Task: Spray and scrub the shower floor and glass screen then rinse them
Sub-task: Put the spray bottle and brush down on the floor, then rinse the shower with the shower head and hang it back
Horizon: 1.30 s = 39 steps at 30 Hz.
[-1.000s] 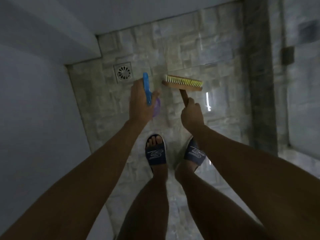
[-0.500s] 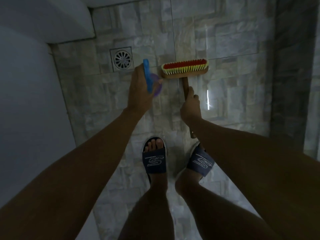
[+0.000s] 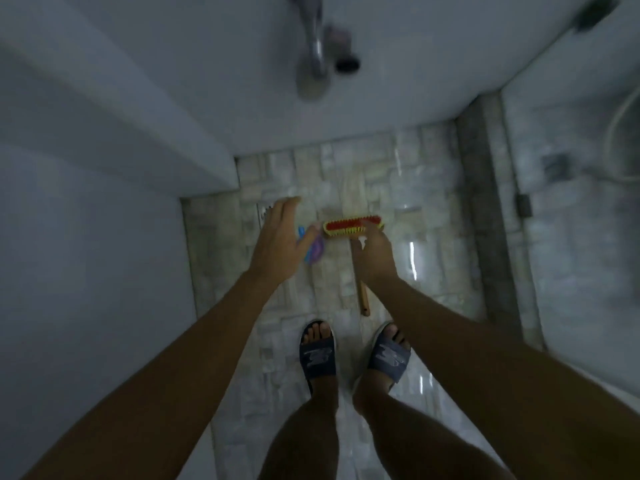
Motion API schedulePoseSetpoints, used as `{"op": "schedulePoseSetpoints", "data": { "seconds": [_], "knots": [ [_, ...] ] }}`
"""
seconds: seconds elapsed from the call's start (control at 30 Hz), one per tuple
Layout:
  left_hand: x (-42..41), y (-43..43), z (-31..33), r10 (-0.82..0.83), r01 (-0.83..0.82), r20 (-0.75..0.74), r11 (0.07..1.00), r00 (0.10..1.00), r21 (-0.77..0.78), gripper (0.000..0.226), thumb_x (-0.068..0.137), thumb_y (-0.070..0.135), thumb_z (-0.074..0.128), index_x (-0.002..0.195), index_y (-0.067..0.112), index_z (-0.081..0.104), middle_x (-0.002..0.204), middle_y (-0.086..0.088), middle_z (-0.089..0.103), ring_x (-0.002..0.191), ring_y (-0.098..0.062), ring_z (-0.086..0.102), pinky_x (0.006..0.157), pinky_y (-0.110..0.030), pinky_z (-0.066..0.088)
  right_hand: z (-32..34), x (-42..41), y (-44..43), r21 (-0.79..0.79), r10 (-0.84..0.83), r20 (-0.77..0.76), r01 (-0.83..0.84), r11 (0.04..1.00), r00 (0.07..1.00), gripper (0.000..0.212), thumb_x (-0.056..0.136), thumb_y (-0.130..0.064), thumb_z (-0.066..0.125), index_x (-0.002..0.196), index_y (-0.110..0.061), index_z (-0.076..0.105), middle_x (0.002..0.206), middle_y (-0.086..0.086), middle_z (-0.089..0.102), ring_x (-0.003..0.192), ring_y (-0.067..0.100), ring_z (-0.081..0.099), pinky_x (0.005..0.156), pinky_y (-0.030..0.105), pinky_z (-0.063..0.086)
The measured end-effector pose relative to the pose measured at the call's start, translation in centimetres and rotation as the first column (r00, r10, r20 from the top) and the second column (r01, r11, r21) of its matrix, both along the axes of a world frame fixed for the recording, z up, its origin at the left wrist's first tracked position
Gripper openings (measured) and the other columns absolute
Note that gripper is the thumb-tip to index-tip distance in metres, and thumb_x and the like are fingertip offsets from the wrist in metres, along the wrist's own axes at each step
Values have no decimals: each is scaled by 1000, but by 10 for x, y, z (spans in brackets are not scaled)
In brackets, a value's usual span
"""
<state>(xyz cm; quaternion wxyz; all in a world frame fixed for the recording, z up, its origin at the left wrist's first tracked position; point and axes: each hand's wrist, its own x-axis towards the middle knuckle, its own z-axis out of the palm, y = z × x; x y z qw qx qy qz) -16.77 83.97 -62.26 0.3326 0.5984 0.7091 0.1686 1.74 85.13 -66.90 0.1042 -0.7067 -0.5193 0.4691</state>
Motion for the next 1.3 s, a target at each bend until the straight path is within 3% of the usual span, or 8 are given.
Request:
{"op": "schedulePoseSetpoints", "data": {
  "seconds": [0.2,0.23,0.33,0.47,0.7,0.83,0.97,1.3],
  "knots": [
    [3,58,259,-125,136,-56,944,991,301,51,99,49,43,136,14,50,137,-6,50,127,-20,45,110,-34,39,277,5,74,465,-34,-219,136,875,975,34,100,-22,51,131,-11,57,122,4,61,109,16,58,97,39,50],
    [10,87,359,-150,159,-55,898,987,410,45,99,47,43,135,19,49,135,-2,50,126,-16,45,110,-28,37,383,14,105,582,-29,-247,172,795,969,32,100,-23,51,130,-12,58,120,2,61,108,15,58,96,39,50],
    [22,102,485,-232,240,-87,789,969,566,36,102,37,46,129,14,54,130,-1,52,124,-17,50,109,-19,35,521,25,125,729,-11,-306,242,641,952,28,100,-25,51,123,-14,61,115,0,62,107,13,60,92,42,52],
    [39,126,659,-239,292,-180,609,954,737,36,102,32,46,123,5,59,123,-9,56,118,-24,54,105,-33,43,710,42,137,843,30,-342,292,451,939,21,101,-21,53,119,-13,61,111,-2,63,105,9,61,90,42,52],
    [84,170,912,-195,288,-238,293,952,912,41,103,40,41,125,10,59,124,-6,59,115,-19,55,100,-29,45,984,69,149,948,96,-316,310,70,944,15,102,-26,52,114,-18,57,107,-6,61,103,6,59,89,35,53],
    [114,203,998,-152,242,-210,246,966,938,39,105,41,43,129,13,56,126,-4,57,118,-17,52,100,-30,46,1094,83,163,944,120,-305,316,-91,945,14,101,-25,53,112,-17,55,104,-5,61,100,5,59,81,20,50],
    [140,238,1042,-108,189,-165,277,980,942,36,103,40,46,126,13,56,121,-5,60,113,-20,54,92,-35,50,1164,88,182,939,150,-308,326,-109,939,14,100,-22,55,112,-15,55,100,-4,61,96,6,59,75,6,45],
    [166,318,1098,160,168,-252,408,954,897,52,93,62,50,72,15,57,68,1,60,62,-17,61,62,-33,57,1290,85,258,930,135,-356,365,-45,925,55,96,-38,60,141,-13,39,134,8,50,119,22,52,99,39,49]
  ]
}}
